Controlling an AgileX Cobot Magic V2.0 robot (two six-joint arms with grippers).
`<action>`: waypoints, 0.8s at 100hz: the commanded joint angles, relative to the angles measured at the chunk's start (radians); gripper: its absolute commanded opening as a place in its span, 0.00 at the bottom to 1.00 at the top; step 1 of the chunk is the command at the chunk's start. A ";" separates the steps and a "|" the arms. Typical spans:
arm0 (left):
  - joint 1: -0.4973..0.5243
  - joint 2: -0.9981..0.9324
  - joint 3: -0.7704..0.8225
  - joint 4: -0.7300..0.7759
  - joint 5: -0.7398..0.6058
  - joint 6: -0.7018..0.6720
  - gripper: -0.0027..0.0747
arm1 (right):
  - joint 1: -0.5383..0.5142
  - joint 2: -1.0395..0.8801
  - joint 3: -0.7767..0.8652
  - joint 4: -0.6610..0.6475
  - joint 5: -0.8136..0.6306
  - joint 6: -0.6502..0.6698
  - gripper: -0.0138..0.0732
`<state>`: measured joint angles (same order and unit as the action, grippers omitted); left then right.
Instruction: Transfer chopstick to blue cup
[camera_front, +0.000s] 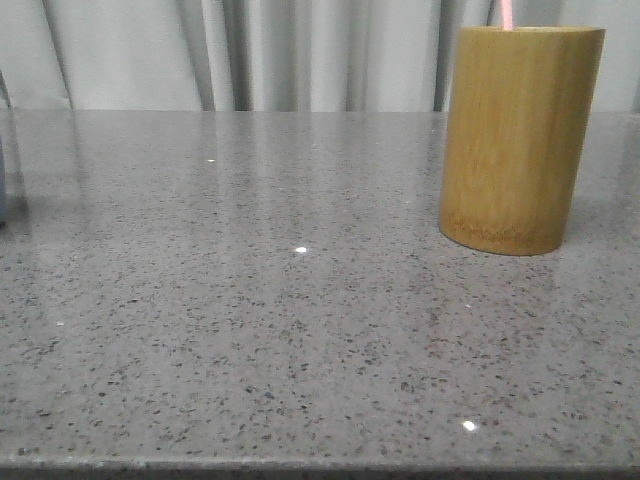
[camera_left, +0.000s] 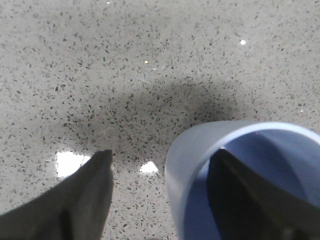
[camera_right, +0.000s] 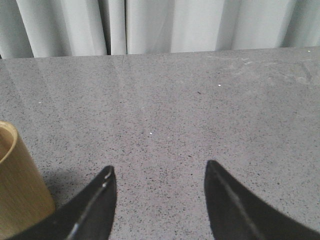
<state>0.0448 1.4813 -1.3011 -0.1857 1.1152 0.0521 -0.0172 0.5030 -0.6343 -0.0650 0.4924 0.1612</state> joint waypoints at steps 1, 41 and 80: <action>0.001 -0.029 -0.035 -0.023 -0.019 0.004 0.42 | -0.004 0.009 -0.034 -0.005 -0.081 -0.003 0.63; -0.023 -0.029 -0.059 -0.086 -0.004 0.012 0.01 | -0.004 0.009 -0.034 -0.005 -0.080 -0.003 0.63; -0.306 0.047 -0.243 -0.086 0.009 -0.021 0.01 | -0.004 0.009 -0.034 -0.005 -0.079 -0.003 0.63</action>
<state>-0.2065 1.5259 -1.4735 -0.2453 1.1401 0.0495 -0.0172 0.5030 -0.6343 -0.0650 0.4924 0.1612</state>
